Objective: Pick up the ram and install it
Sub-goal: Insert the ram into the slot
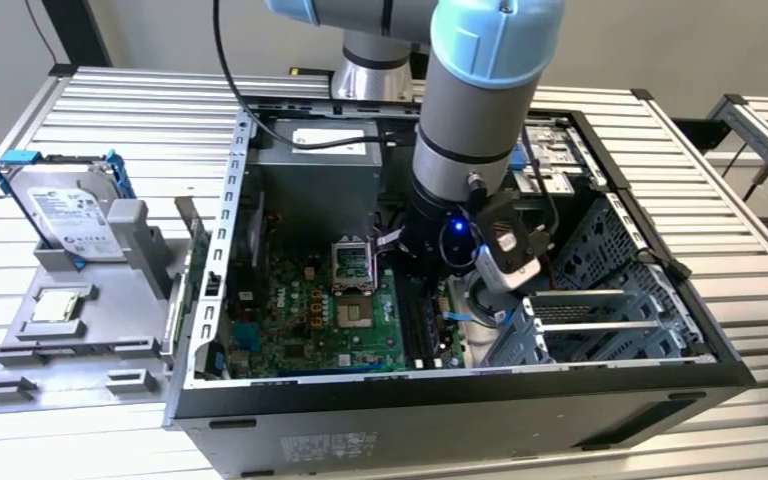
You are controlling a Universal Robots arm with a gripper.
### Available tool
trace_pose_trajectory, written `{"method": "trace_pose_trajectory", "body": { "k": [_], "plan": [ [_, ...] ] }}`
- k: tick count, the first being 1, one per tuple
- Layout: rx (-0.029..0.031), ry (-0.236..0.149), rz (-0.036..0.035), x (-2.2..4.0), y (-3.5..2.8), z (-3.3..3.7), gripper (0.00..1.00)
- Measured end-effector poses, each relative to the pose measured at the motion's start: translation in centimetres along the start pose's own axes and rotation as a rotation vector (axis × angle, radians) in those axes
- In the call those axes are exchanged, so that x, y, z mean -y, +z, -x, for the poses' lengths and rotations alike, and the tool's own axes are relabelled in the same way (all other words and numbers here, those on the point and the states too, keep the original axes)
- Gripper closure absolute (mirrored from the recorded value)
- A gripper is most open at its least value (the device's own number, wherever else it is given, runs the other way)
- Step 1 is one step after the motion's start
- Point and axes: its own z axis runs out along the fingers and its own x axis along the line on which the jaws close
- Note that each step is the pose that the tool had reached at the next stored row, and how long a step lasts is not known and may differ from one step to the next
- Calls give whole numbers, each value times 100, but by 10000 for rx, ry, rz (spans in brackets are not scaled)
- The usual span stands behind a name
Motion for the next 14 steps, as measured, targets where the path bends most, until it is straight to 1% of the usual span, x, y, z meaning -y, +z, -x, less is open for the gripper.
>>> {"method": "trace_pose_trajectory", "body": {
  "k": [5,6,12,13,14],
  "plan": [
    [-35,-2,-5,0,38,-1,100],
    [-46,-2,-7,0,40,-1,100],
    [-62,-1,-5,0,42,-2,100],
    [-65,1,4,-1,45,-3,0],
    [-66,2,2,0,45,-3,0]
  ]
}}
